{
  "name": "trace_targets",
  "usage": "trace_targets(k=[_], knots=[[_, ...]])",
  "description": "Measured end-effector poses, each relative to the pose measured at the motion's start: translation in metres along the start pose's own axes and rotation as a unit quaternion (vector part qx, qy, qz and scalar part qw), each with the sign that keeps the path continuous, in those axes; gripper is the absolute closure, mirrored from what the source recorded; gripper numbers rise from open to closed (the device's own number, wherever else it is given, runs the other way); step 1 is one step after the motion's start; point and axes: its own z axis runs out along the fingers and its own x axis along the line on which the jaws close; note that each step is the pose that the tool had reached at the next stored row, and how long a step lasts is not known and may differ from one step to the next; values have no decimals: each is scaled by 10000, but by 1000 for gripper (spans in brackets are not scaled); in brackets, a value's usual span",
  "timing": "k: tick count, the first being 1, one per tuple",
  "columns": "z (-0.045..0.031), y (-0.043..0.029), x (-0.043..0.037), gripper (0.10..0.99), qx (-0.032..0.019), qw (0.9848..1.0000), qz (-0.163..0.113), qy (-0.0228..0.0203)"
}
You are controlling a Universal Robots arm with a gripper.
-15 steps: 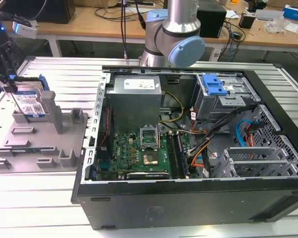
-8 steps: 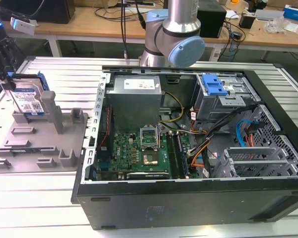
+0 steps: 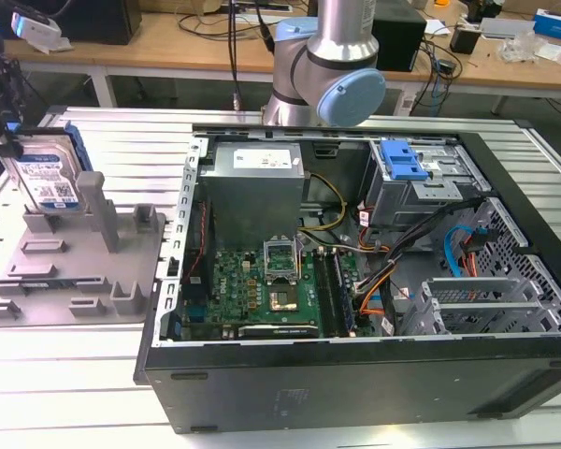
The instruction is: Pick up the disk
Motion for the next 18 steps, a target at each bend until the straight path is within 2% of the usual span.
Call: trace_targets(k=[7,9,18], knots=[[-249,4,8,718,0,10000,0,0],[-397,6,14,718,0,10000,0,0],[-852,12,29,718,0,10000,0,0]])
